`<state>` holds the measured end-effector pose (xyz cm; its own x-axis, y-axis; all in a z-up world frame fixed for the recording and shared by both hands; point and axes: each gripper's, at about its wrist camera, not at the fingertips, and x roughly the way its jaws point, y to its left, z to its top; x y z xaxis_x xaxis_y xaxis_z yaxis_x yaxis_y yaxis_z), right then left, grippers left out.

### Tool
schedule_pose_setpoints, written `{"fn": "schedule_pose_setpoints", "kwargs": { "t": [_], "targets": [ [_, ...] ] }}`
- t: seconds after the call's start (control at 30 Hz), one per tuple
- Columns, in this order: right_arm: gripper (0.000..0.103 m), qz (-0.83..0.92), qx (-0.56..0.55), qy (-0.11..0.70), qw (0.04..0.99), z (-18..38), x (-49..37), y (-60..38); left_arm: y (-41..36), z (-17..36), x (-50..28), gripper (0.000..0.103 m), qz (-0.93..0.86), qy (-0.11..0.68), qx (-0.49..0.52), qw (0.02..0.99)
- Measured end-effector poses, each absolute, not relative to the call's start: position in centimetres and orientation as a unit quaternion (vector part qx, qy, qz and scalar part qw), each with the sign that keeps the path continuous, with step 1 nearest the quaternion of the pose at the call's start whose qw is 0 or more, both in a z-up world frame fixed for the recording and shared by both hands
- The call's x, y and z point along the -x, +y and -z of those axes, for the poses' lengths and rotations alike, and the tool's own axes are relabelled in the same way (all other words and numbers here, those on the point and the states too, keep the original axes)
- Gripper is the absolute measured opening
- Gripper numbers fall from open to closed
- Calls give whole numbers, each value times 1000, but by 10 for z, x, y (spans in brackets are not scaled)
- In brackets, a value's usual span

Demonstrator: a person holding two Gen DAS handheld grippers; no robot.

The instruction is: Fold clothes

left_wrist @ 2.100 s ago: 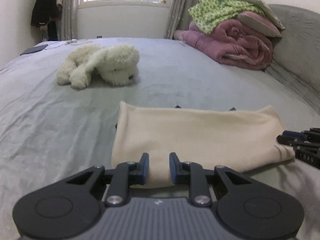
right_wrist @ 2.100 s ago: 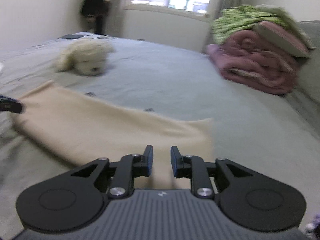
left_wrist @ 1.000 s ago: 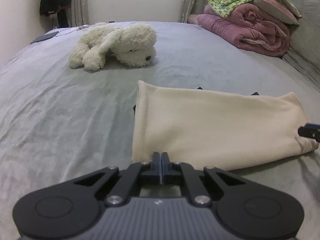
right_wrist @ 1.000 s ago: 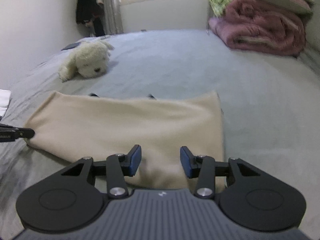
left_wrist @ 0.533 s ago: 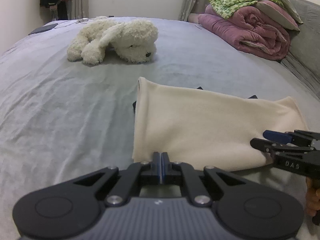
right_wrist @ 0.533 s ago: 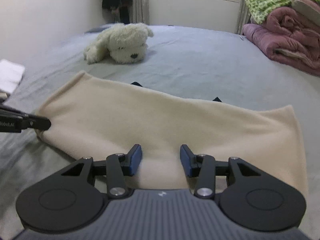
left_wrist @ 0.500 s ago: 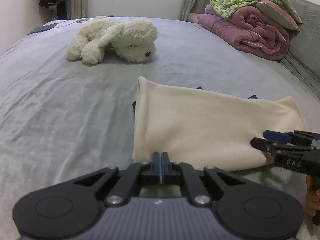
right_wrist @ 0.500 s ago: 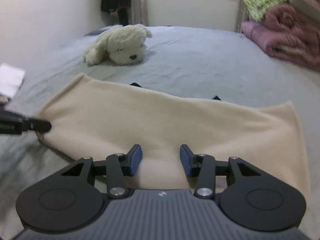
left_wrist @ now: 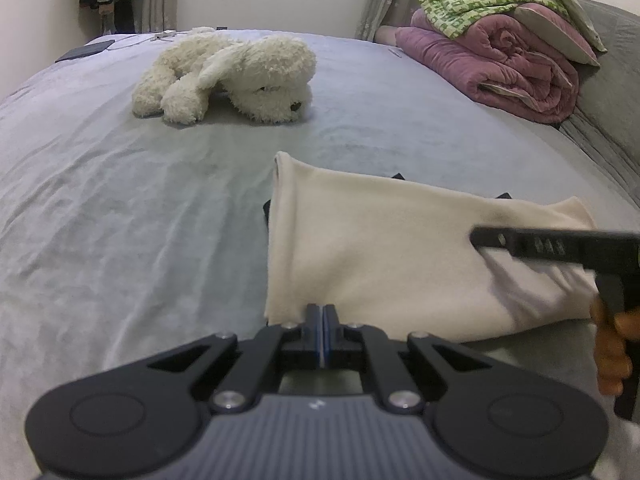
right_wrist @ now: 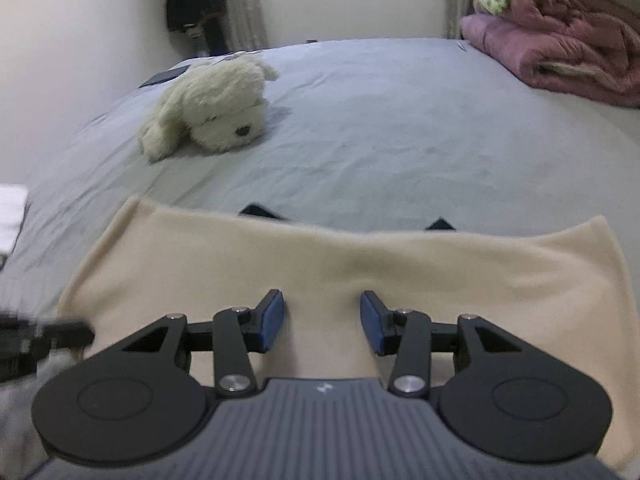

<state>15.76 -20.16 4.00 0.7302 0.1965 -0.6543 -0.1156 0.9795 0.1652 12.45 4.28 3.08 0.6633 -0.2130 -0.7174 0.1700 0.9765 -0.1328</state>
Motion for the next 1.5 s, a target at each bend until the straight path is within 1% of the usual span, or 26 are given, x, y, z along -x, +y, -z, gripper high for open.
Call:
{"fn": "schedule_pose_setpoints", "kwargs": {
  "t": [0.27,0.4,0.43,0.57,0.7,0.73,0.77,0.87,1.1,1.2,1.4,1.43,1.5],
  "targets": [
    [44,-52,-40,377,924,-33,-193,-191,45,-30,-126,4,109,399,36,910],
    [44,-39,-11,368,929,-34,-196,-185,46,-30,-126,4,110,400,39,909],
    [41,-35,-8,362,931,-36,-196,-184,46,-30,-126,4,110,400,39,909],
    [40,-25,-50,321,946,-50,-176,-199,47,-30,-127,4,111,402,44,908],
    [40,-21,-28,305,952,-52,-138,-205,48,-30,-128,4,112,404,49,907],
    [37,-18,-22,302,953,-51,-130,-205,48,-30,-128,4,112,404,51,907],
    [30,-15,-16,300,954,-51,-121,-205,49,-30,-128,4,112,404,52,906],
    [21,-19,-17,298,954,-48,-101,-203,48,-30,-128,4,112,403,51,907],
    [19,-41,-4,304,952,-36,-78,-194,48,-29,-128,4,113,402,49,907],
    [16,-48,2,307,951,-30,-71,-193,48,-29,-128,4,113,401,47,908],
    [15,-46,3,304,952,-32,-63,-215,48,-28,-128,4,113,399,47,909],
    [14,-45,0,304,952,-32,-61,-220,48,-28,-128,4,113,399,48,909],
    [7,-38,-3,303,952,-34,-59,-230,49,-28,-128,4,113,399,49,909]
  ]
}}
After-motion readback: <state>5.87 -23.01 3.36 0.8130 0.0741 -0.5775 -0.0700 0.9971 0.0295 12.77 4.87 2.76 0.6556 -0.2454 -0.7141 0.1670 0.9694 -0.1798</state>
